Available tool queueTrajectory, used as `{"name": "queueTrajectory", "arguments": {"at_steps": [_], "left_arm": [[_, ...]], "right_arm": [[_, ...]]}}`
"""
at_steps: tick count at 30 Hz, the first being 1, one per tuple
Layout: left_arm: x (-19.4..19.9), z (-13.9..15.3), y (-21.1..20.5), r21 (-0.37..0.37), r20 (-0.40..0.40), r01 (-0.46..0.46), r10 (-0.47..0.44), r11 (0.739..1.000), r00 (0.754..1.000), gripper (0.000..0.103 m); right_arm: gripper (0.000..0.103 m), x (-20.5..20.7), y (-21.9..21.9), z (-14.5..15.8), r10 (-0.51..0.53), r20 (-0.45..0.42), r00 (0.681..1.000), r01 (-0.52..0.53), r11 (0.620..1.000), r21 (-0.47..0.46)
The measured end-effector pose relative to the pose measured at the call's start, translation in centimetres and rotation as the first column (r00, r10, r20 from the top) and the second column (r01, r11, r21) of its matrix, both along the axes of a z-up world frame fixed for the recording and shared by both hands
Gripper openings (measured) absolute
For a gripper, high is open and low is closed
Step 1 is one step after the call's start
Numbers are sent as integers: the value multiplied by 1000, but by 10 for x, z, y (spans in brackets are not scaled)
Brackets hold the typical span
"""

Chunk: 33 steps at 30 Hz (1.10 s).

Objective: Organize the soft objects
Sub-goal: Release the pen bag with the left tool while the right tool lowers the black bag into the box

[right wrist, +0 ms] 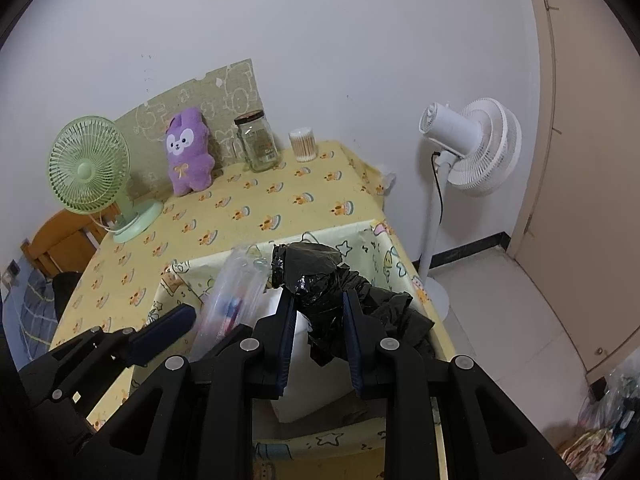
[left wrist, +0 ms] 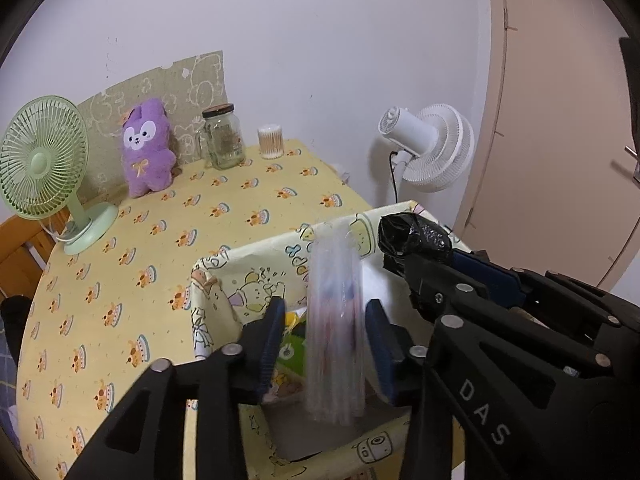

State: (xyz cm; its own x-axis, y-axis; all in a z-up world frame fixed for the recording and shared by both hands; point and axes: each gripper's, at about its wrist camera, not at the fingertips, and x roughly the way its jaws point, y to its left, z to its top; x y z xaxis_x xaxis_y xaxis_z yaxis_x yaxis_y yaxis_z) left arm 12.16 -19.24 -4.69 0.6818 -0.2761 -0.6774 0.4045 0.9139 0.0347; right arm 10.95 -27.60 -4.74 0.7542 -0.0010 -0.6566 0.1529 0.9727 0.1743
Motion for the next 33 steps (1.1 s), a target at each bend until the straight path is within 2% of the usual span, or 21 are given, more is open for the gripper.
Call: {"name": "queueTrajectory", "arguments": {"at_steps": [3,6,12,20,26,31,33], "left_arm": [[-3,0,1,22,4,-7,7,1000,1000,67],[-4,0,3,48,19,-21,20,999,1000,72],[1,-2,7,79,12,-38,37,996,999,74],[6,-8,9,73,-16,-27,29,997,999,76],[5,-8,9,78,-17,-23,24,997,1000,76],[-4,-7,10,91,8,-26,25,995,1000,78],[-8,-5,11,96,20,-30,28,995,999,82]], "right_arm": [[26,1,3,-3,9,-9,1000,-9,1000,11],[26,4,5,-5,14,-16,1000,-14,1000,15],[26,14,11,-11,28,-36,999,-26,999,38],[28,22,13,-20,33,-70,997,-28,997,76],[40,18,14,-19,25,-80,997,-21,999,47],[45,11,13,-16,26,-85,996,-23,999,38],[46,7,14,-14,29,-83,996,-26,999,30]]}}
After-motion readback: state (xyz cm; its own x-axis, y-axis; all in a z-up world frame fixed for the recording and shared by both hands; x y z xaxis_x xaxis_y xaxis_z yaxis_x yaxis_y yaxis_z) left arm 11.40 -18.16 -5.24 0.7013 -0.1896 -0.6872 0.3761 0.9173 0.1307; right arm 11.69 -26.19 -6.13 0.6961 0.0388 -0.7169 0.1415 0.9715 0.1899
